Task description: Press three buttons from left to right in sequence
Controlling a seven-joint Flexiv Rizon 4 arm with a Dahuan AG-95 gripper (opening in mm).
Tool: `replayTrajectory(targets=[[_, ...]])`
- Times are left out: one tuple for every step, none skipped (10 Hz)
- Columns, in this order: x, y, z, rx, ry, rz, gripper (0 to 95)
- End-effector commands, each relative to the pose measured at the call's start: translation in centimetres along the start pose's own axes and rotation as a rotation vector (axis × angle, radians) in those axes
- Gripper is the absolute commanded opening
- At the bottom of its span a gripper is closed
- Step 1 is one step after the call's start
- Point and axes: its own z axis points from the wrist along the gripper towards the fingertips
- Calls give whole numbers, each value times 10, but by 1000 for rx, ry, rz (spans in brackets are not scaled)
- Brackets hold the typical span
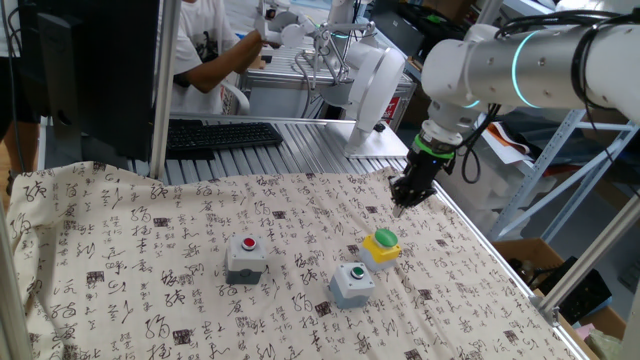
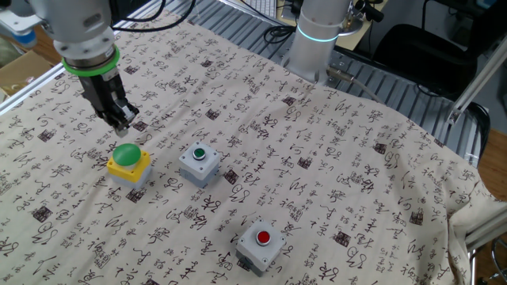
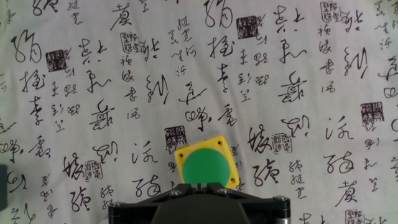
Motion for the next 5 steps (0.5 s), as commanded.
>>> replayTrajectory(targets=[[0,0,0,-4,1,2,0],[0,0,0,-1,0,2,0],[-1,0,0,16,-3,2,0],[-1,0,1,39,-1,1,0],[-2,1,2,65,-6,-2,0]])
